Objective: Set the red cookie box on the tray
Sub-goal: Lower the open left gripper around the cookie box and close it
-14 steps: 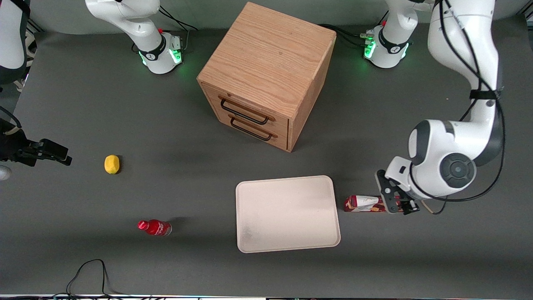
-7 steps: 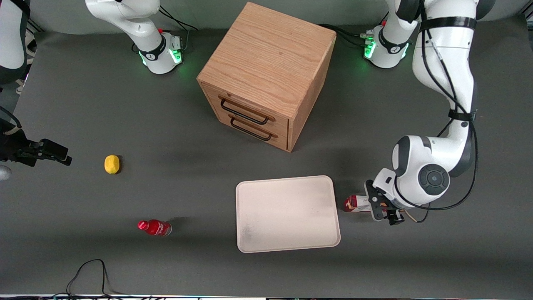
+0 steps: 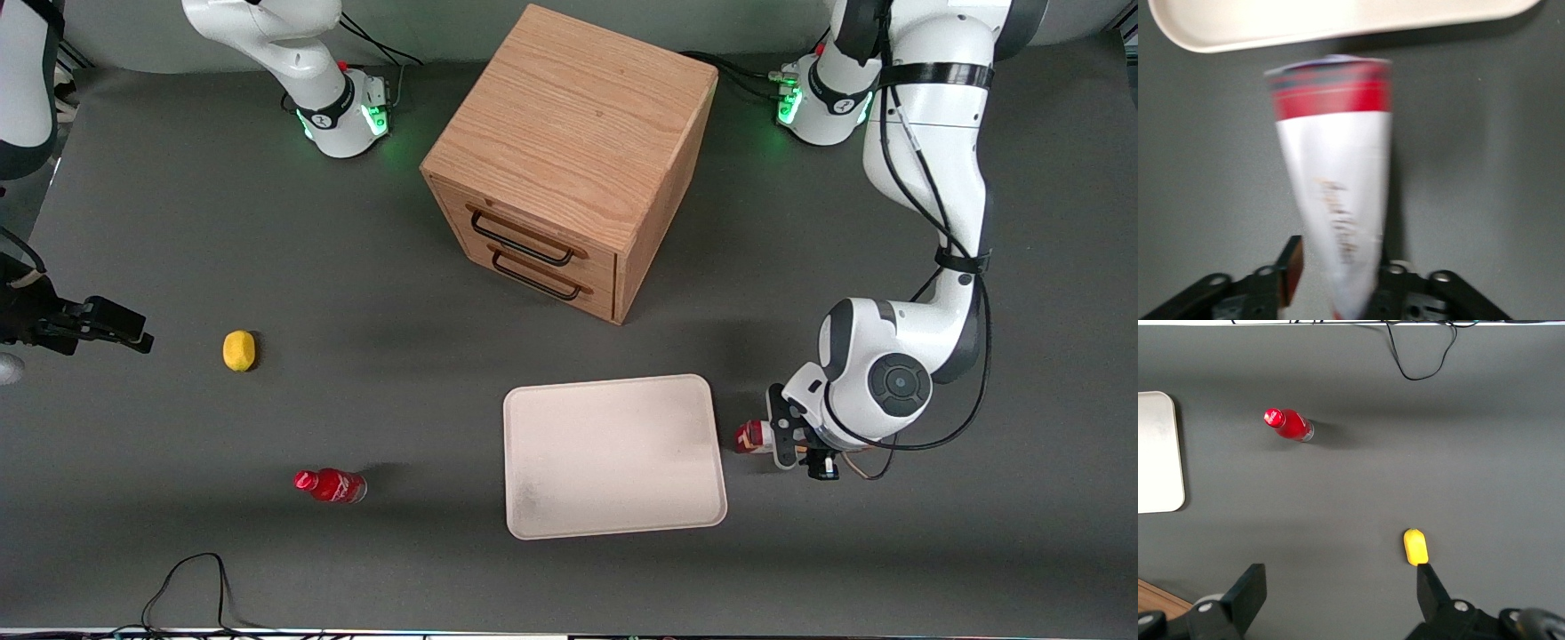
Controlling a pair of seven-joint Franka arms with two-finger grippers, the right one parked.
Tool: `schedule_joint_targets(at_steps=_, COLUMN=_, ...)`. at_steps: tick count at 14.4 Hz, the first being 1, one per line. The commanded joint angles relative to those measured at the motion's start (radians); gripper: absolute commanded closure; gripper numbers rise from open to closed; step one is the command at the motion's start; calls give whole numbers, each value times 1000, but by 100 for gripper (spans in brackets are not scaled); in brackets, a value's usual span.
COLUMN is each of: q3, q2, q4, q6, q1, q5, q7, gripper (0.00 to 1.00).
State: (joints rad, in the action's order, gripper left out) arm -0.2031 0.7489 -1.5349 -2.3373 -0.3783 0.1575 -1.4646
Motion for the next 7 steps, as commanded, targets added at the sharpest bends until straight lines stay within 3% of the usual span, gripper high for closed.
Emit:
schedule_joint_targets(at_steps=1, q3=-21, q2=-2, q4=6, q6=9, q1=-10, q5=19, q7=-53, gripper=100)
schedule_joint_targets(at_steps=7, q3=-24, q2=-51, q4=10, q6=67, q1=-4, q5=51, q7=-8, gripper=100)
